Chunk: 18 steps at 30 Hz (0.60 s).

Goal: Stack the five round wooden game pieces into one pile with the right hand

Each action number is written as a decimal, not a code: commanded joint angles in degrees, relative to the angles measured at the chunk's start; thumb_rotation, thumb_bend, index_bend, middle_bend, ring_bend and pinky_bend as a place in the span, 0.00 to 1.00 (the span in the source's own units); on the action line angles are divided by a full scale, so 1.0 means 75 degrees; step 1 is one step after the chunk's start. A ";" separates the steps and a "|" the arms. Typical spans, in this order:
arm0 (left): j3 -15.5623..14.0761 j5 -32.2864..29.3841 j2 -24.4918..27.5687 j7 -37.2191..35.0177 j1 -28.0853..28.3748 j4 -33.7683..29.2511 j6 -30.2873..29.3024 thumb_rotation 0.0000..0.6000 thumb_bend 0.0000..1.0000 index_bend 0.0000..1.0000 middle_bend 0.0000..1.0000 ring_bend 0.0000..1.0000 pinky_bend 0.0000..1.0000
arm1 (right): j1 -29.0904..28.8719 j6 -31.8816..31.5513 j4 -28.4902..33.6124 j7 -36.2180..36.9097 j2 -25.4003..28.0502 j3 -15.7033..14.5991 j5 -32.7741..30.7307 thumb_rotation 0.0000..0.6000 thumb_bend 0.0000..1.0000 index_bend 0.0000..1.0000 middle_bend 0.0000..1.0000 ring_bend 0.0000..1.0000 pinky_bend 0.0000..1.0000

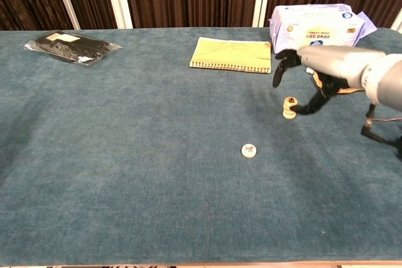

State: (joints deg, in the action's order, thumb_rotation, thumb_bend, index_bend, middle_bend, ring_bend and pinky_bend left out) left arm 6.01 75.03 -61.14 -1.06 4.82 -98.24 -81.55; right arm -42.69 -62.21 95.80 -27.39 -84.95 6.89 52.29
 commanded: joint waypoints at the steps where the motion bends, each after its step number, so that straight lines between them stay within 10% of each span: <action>1: 0.0003 -0.0002 0.0001 0.0003 -0.0004 -0.0004 -0.0010 1.00 0.48 0.14 0.00 0.00 0.00 | 0.0210 -0.0143 0.0066 0.0018 -0.0177 -0.0268 0.0305 1.00 0.42 0.32 0.00 0.00 0.00; 18: 0.0007 -0.0016 -0.0006 0.0010 0.0005 0.0031 0.0009 1.00 0.48 0.14 0.00 0.00 0.00 | 0.0415 -0.0194 -0.0846 0.0132 -0.1374 -0.0381 0.1144 1.00 0.42 0.32 0.00 0.00 0.00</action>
State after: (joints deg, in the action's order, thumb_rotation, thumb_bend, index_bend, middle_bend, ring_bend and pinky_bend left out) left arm 6.06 74.91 -61.18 -0.99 4.85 -98.01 -81.48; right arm -39.63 -63.69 89.63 -26.24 -95.03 4.04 60.67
